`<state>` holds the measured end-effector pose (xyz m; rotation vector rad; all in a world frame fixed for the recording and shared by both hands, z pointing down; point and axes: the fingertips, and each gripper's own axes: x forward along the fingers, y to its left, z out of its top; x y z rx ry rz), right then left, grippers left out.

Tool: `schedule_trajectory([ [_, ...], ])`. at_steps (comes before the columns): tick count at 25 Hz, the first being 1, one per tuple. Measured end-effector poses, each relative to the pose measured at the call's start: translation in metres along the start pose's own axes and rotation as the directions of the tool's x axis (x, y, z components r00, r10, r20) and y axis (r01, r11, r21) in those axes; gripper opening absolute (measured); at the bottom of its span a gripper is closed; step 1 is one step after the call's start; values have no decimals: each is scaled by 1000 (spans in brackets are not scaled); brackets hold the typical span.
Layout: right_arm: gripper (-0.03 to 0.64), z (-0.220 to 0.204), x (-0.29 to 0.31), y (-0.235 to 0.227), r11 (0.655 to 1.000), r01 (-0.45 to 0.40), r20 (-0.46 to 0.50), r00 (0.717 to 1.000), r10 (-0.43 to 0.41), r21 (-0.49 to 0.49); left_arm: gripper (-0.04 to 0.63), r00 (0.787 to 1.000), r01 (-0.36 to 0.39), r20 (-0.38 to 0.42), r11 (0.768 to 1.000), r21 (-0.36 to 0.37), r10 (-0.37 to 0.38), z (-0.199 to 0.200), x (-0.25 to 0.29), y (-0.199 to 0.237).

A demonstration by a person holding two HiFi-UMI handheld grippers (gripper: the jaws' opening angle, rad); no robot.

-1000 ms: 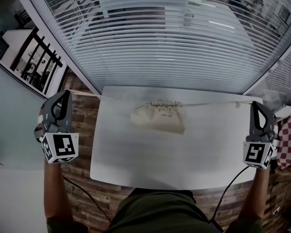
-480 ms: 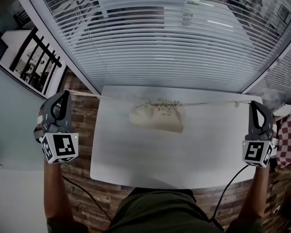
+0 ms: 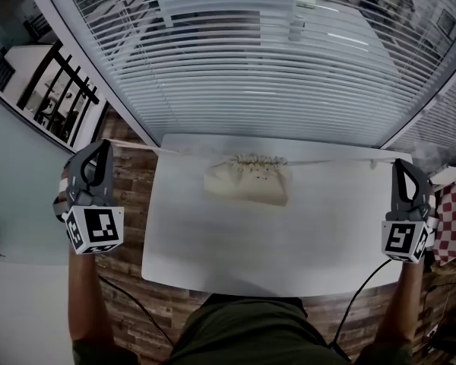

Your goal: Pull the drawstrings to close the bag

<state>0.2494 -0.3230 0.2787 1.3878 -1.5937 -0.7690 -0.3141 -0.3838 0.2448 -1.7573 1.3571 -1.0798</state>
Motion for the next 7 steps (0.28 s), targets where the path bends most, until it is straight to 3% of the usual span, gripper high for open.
schedule_trajectory([
  [7,15,3,2,-4,1000,7,3,1000,-7,-10,14,1000,-2,-3,1000,4,2,1,3,2],
])
